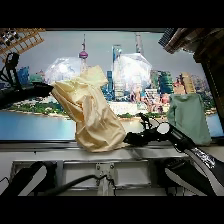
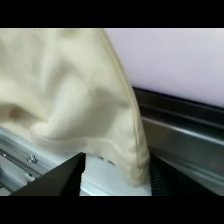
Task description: Fold the clothes and pants, and hang the long-sleeved shirts on hangers.
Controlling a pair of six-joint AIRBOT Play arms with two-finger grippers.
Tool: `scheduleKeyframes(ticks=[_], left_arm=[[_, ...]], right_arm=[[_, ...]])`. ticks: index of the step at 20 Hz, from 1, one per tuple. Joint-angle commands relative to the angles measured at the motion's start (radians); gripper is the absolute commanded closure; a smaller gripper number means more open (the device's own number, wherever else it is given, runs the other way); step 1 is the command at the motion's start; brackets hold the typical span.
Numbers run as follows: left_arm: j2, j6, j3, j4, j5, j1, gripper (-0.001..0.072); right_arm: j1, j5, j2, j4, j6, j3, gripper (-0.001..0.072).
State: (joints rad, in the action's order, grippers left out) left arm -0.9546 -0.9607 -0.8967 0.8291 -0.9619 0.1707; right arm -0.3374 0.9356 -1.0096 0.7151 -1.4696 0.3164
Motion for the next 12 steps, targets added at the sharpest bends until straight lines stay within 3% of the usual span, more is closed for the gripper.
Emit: scheduleKeyframes(ticks=[1, 2, 6, 10, 12], left_arm=[[0.001, 0.000, -0.001, 0.000, 0.000, 0.001, 0.0701], [0.001, 0.000, -0.001, 0.000, 0.000, 0.001, 0.0701], [0.032, 0.000, -0.018, 0.000, -0.003, 0.010, 0.0701], [0.177, 0.001, -0.168, 0.014, -0.003, 0.055, 0.0702], [0.249, 0.000, -0.260, 0.063, -0.003, 0.082, 0.0701]], right_arm=[[-0.060, -0.118, -0.034, -0.056, 0.026, 0.027, 0.0453], [-0.067, -0.122, -0.032, -0.064, 0.043, 0.048, 0.0692], [-0.040, -0.087, 0.016, 0.055, 0.039, 0.234, 0.0684], [0.124, 0.163, 0.146, 0.344, 0.039, 0.665, 0.0684], [0.221, 0.218, 0.202, 0.466, 0.039, 0.897, 0.0684]])
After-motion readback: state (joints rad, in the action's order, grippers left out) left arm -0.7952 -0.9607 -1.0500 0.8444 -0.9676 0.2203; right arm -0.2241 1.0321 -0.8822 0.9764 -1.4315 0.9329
